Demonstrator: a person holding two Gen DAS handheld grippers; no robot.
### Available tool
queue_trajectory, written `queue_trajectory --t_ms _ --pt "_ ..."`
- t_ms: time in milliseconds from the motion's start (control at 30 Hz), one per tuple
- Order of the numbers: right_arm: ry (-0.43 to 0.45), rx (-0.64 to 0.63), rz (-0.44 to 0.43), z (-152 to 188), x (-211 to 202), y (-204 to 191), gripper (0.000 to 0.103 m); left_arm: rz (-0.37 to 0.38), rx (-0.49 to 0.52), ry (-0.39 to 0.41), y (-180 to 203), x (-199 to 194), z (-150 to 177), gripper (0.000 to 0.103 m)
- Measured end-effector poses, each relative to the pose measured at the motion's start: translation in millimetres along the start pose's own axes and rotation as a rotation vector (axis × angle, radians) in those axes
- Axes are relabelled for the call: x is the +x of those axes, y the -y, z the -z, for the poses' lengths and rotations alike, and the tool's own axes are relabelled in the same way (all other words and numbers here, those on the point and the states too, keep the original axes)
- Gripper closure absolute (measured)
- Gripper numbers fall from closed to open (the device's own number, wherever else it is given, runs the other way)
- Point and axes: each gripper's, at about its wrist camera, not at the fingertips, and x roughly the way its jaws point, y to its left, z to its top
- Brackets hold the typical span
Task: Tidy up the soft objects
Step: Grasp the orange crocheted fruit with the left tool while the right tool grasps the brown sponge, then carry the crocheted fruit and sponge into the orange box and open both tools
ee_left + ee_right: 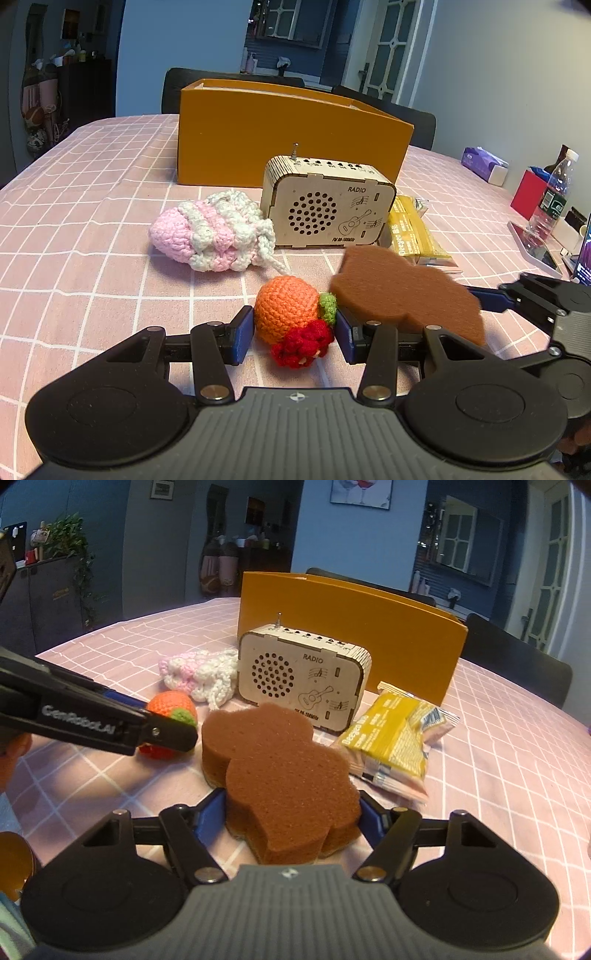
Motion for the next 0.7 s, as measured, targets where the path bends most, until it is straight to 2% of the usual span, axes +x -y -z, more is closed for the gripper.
queue_trajectory --t_ms 400,700 --pt "0.069 0.023 0.025 -5 -54 0 0.032 0.035 -0.007 0.067 -1 -31 -4 0.051" --pt "0.145 0.052 0.065 -32 -75 16 0.031 0.08 0.026 0.131 -2 -51 -31 0.051"
